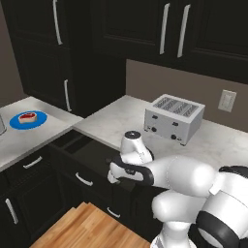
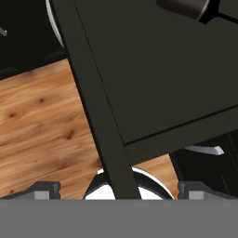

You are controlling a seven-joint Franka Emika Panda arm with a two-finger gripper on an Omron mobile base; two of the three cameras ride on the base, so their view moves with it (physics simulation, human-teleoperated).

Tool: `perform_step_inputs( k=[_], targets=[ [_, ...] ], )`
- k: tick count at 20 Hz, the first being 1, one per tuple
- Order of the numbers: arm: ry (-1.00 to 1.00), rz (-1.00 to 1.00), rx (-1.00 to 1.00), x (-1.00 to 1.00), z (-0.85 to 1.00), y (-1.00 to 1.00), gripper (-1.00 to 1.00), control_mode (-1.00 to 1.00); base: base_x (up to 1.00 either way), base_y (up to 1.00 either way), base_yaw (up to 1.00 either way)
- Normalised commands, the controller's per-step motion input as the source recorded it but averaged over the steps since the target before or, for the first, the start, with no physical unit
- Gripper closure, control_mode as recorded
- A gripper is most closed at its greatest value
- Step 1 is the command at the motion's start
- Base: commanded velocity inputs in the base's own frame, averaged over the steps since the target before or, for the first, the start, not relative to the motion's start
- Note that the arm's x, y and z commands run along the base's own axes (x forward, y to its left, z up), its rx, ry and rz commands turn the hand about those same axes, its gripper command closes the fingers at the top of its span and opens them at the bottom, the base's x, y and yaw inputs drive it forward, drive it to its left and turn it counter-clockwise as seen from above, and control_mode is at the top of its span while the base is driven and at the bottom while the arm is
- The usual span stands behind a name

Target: Pick up the knife from the drawer and place it on the cutting board. Then place the meat from the plate to the cutting board.

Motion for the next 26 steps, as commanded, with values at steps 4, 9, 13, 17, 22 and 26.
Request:
perform_step_inputs(
  k=[4, 9, 13, 17, 22, 26],
  targets=[
    [0.00, 0.00, 0.00, 0.00, -0.05, 0.07, -1.00, -1.00, 0.00, 0.00, 0.00],
    [0.00, 0.00, 0.00, 0.00, -0.03, 0.00, -1.00, -1.00, 0.00, 0.00, 0.00],
    [0.00, 0.00, 0.00, 0.00, -0.19, 0.00, -1.00, -1.00, 0.00, 0.00, 0.00],
    [0.00, 0.01, 0.00, 0.00, -0.33, 0.00, -1.00, -1.00, 0.00, 0.00, 0.00],
    [0.00, 0.02, 0.00, 0.01, -0.22, 0.00, -1.00, -1.00, 0.00, 0.00, 0.00],
    [0.00, 0.02, 0.00, 0.00, -0.23, 0.04, -1.00, -1.00, 0.00, 0.00, 0.00]
  ],
)
